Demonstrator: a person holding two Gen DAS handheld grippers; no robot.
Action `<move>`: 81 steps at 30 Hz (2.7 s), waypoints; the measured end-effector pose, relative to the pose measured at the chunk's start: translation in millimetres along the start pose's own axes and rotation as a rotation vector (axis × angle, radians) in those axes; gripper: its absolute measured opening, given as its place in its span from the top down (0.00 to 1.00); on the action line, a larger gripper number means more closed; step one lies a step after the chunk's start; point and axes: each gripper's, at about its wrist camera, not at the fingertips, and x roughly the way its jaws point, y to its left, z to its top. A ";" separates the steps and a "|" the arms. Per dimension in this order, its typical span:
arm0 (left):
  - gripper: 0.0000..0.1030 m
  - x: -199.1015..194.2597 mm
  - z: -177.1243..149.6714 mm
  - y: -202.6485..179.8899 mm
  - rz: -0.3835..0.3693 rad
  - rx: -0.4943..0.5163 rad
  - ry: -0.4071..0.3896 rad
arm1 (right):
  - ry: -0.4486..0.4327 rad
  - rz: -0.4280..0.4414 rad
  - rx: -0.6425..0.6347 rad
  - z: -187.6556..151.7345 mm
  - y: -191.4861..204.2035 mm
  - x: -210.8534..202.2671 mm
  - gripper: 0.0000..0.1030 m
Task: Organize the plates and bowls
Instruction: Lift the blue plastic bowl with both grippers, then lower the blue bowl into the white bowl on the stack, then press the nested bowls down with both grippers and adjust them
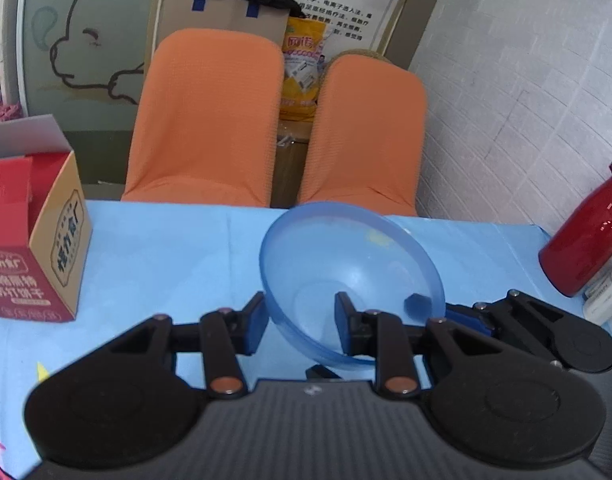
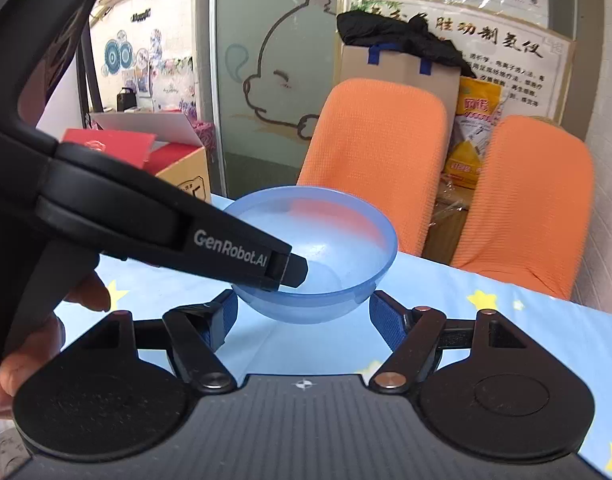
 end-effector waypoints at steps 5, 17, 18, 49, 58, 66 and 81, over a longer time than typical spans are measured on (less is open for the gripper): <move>0.75 -33.3 -36.2 -40.6 -0.029 0.035 -0.019 | -0.046 -0.036 0.002 -26.4 2.7 -53.0 0.00; 0.75 -68.9 -135.3 -138.2 -0.140 0.162 0.024 | -0.104 -0.155 0.050 -113.6 -2.1 -156.4 0.00; 0.75 -67.8 -144.1 -144.1 -0.144 0.172 0.032 | -0.098 -0.168 0.059 -121.6 -2.5 -161.6 0.00; 0.20 -82.2 -175.5 -111.1 -0.060 0.020 0.016 | -0.079 -0.227 0.320 -214.5 -29.4 -216.1 0.00; 0.05 -66.4 -171.2 -112.8 -0.038 0.047 0.033 | -0.075 -0.227 0.386 -209.4 -44.8 -199.6 0.00; 0.04 -9.4 -156.8 -124.0 -0.064 0.138 0.239 | -0.011 -0.208 0.373 -196.8 -53.2 -166.3 0.00; 0.04 22.8 -156.7 -131.3 -0.057 0.237 0.316 | 0.115 -0.208 0.355 -194.8 -52.9 -131.4 0.00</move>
